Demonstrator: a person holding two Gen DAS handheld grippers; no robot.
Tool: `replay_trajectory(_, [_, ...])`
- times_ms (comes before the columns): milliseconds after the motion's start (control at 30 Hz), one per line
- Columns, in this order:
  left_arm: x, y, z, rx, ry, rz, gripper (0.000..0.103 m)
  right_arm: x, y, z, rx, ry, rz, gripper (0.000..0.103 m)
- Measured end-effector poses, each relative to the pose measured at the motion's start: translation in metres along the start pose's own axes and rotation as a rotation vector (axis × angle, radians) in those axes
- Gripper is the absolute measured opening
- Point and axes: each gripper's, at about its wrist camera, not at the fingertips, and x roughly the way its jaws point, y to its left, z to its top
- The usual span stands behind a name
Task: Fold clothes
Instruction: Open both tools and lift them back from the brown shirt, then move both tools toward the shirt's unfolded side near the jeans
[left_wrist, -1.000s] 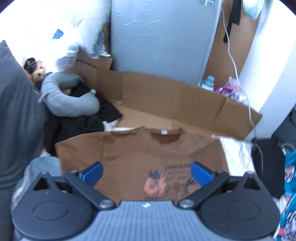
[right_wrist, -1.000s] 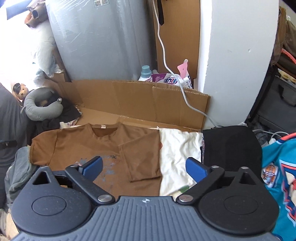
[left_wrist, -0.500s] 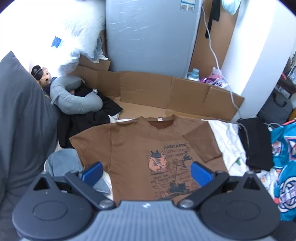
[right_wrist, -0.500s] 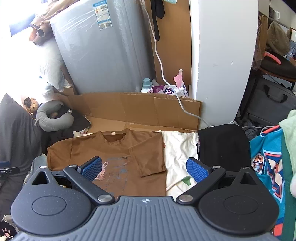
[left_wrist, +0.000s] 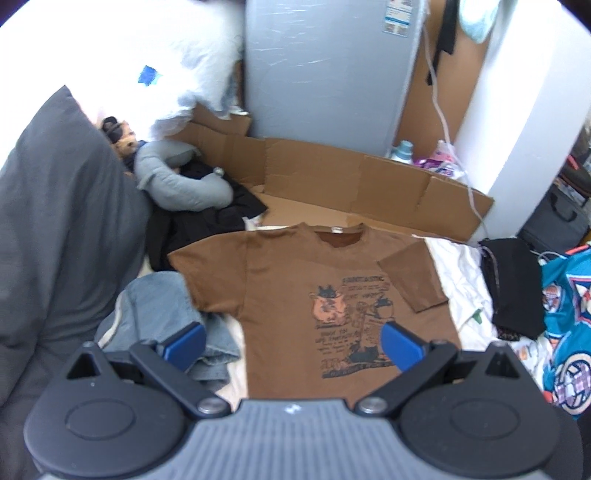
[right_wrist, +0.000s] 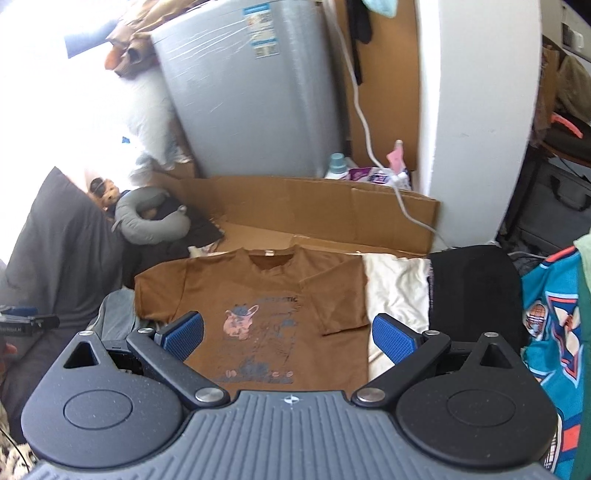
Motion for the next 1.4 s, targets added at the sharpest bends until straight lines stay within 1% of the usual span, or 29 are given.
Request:
replay_trajectory(133, [-0.013, 0.004, -0.003, -0.033, 0.002, 0.043, 0.102, 0.007, 0.004, -0.006, 0.010, -0.020, 0.029, 0.101])
replay_trajectory(267, [-0.023, 0.010, -0.006, -0.055, 0.007, 0.095, 0.102, 0.020, 0.007, -0.011, -0.018, -0.039, 0.048, 0.101])
replay_trajectory(467, [-0.037, 0.022, -0.015, -0.122, 0.030, 0.152, 0.102, 0.048, 0.014, -0.014, -0.010, -0.010, 0.130, 0.101])
replay_trajectory(533, [-0.040, 0.026, -0.016, -0.136, 0.040, 0.176, 0.102, 0.056, 0.019, -0.014, -0.008, -0.006, 0.143, 0.101])
replay_trajectory(733, [-0.046, 0.040, -0.017, -0.180, 0.063, 0.203, 0.102, 0.076, 0.031, -0.015, 0.025, 0.021, 0.176, 0.101])
replay_trajectory(867, [-0.049, 0.048, -0.016, -0.206, 0.071, 0.215, 0.102, 0.090, 0.038, -0.020, 0.024, 0.035, 0.165, 0.101])
replay_trajectory(933, [-0.050, 0.053, -0.014, -0.228, 0.071, 0.210, 0.102, 0.096, 0.042, -0.023, 0.020, 0.035, 0.159, 0.101])
replay_trajectory(1067, [-0.037, 0.063, -0.009, -0.246, 0.069, 0.171, 0.102, 0.110, 0.048, -0.029, 0.035, 0.035, 0.145, 0.101])
replay_trajectory(1133, [-0.023, 0.069, -0.004, -0.238, 0.082, 0.162, 0.102, 0.120, 0.052, -0.033, 0.043, 0.031, 0.141, 0.101])
replay_trajectory(1200, [-0.007, 0.073, 0.000, -0.209, 0.080, 0.151, 0.102, 0.131, 0.057, -0.038, 0.051, 0.029, 0.137, 0.101])
replay_trajectory(1300, [0.021, 0.078, 0.003, -0.186, 0.083, 0.136, 0.102, 0.155, 0.074, -0.049, 0.057, 0.050, 0.130, 0.101])
replay_trajectory(1400, [0.046, 0.086, 0.004, -0.173, 0.060, 0.093, 0.102, 0.176, 0.094, -0.060, 0.043, 0.031, 0.128, 0.101])
